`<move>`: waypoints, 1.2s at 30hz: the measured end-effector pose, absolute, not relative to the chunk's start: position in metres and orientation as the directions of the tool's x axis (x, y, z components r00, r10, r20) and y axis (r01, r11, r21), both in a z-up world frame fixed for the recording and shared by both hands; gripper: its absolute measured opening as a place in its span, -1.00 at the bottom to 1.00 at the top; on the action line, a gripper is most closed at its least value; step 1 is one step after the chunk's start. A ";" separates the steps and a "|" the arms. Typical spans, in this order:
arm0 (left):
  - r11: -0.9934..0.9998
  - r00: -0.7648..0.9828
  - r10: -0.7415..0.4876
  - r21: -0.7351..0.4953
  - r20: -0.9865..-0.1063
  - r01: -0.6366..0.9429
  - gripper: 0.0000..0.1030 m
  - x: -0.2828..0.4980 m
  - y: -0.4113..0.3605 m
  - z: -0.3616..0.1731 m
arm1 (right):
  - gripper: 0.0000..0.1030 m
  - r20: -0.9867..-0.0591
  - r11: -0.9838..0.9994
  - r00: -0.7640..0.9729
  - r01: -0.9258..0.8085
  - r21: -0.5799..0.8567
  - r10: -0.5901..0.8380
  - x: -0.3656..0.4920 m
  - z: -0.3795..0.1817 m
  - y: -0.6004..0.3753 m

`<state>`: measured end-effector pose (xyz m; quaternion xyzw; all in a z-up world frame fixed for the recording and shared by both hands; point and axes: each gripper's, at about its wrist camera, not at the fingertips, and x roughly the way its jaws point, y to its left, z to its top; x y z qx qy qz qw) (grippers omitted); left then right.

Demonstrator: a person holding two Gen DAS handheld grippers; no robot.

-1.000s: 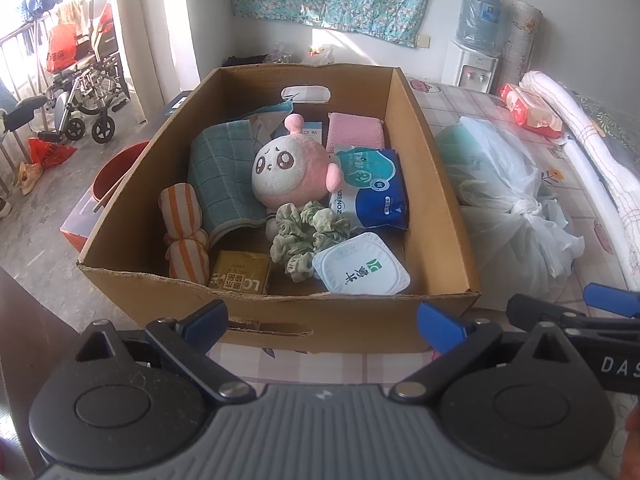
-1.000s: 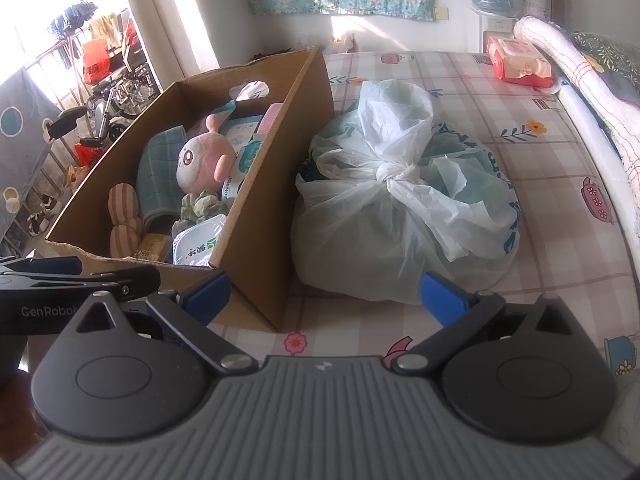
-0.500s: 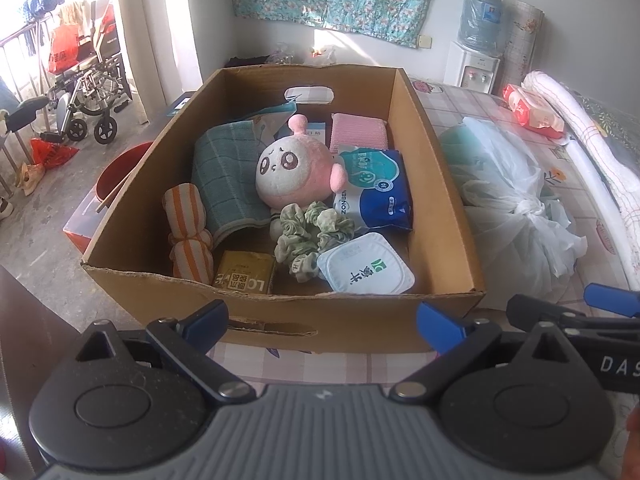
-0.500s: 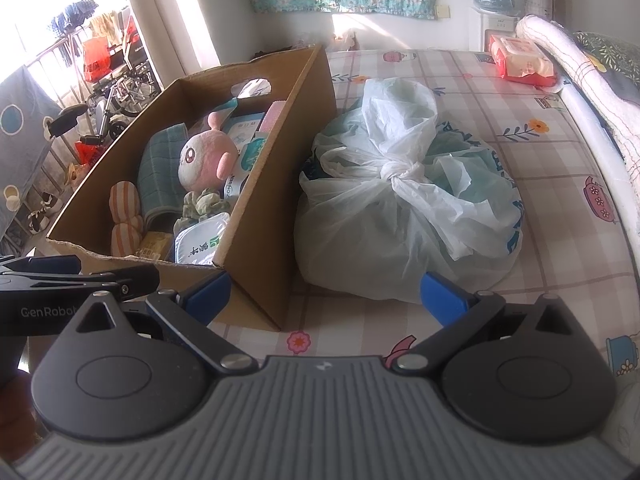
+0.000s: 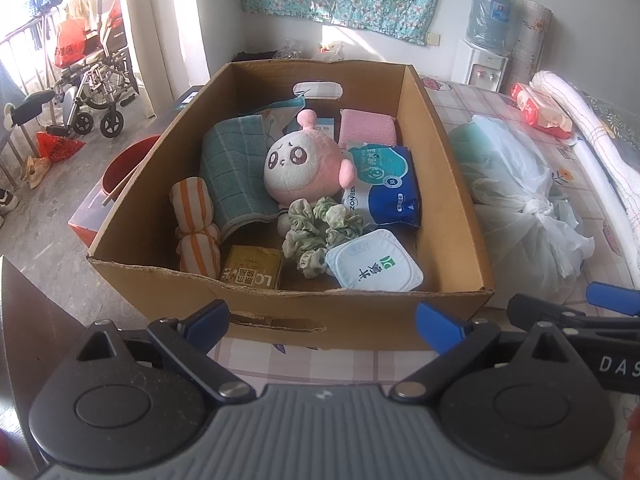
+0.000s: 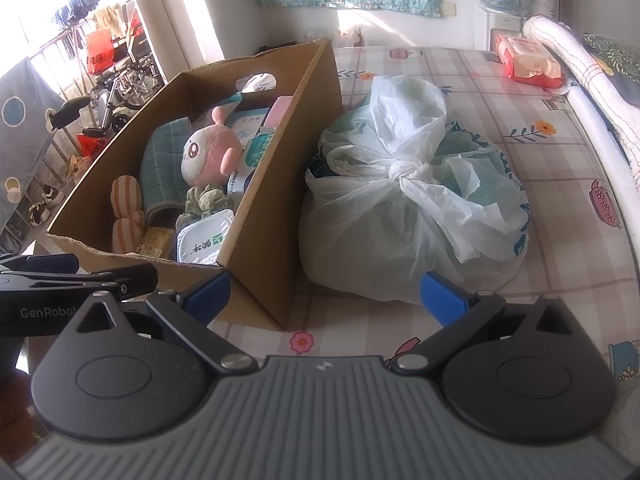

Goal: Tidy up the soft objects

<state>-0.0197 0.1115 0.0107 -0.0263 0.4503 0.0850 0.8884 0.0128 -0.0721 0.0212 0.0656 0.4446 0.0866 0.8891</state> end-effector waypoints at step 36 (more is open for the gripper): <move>0.981 0.572 0.139 0.032 -0.808 -0.194 0.95 -0.020 0.113 0.009 | 0.98 -0.784 0.975 0.581 -0.110 0.191 0.219 0.019 0.020 -0.067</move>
